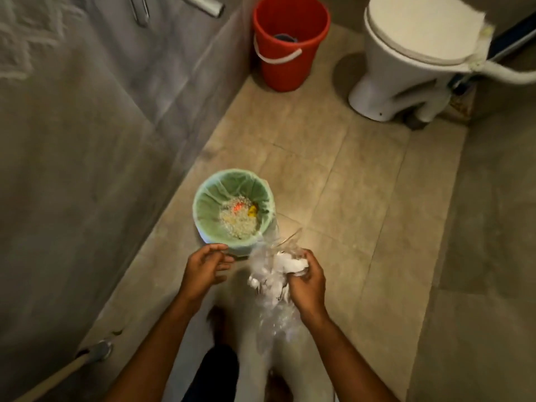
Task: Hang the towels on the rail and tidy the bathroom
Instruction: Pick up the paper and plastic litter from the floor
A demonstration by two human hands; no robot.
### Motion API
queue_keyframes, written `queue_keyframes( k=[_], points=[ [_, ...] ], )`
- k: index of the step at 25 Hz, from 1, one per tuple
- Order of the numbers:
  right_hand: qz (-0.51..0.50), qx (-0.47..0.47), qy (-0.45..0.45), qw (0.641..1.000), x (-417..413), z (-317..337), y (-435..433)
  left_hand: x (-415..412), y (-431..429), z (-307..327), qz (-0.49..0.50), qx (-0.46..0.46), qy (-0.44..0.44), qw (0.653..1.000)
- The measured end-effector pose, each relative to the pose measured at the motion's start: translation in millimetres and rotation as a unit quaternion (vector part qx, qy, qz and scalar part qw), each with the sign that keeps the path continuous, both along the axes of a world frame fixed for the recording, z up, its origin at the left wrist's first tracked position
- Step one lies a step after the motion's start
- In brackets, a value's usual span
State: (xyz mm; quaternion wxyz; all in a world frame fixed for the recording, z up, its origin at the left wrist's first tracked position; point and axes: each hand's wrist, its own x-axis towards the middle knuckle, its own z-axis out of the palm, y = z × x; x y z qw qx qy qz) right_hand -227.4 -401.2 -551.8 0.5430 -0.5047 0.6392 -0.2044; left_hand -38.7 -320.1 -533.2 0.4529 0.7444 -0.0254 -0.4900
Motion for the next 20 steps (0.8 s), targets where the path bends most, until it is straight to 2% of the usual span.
queue_keyframes(
  k=[2,4,6,7,9,12,14,16,19,20],
  points=[
    [-0.052,-0.019,-0.043,0.998,36,-4,-27,35,-11,-23,0.063,0.030,-0.026,0.997],
    [-0.074,-0.051,-0.048,0.995,88,-10,-53,65,-26,-56,0.140,0.065,-0.061,0.986],
    [-0.045,-0.085,-0.038,0.995,140,-40,-72,81,-36,-93,0.226,0.121,-0.071,0.964],
    [-0.021,-0.110,-0.021,0.993,164,-60,-80,85,-41,-111,0.227,0.141,-0.090,0.959],
    [0.042,-0.135,0.006,0.990,201,-105,-87,93,-50,-151,0.150,0.158,-0.152,0.964],
    [0.158,-0.116,0.020,0.980,224,-176,-86,115,-70,-209,0.058,0.136,-0.265,0.953],
    [0.263,-0.119,0.070,0.955,223,-229,-85,132,-82,-242,0.029,0.092,-0.322,0.942],
    [0.336,-0.067,0.171,0.924,218,-273,-88,140,-86,-266,0.012,0.053,-0.364,0.930],
    [0.387,-0.016,0.203,0.899,214,-312,-109,139,-83,-271,0.006,0.020,-0.384,0.923],
    [0.428,-0.015,0.218,0.877,217,-323,-119,138,-84,-269,0.009,0.021,-0.393,0.919]
  ],
)
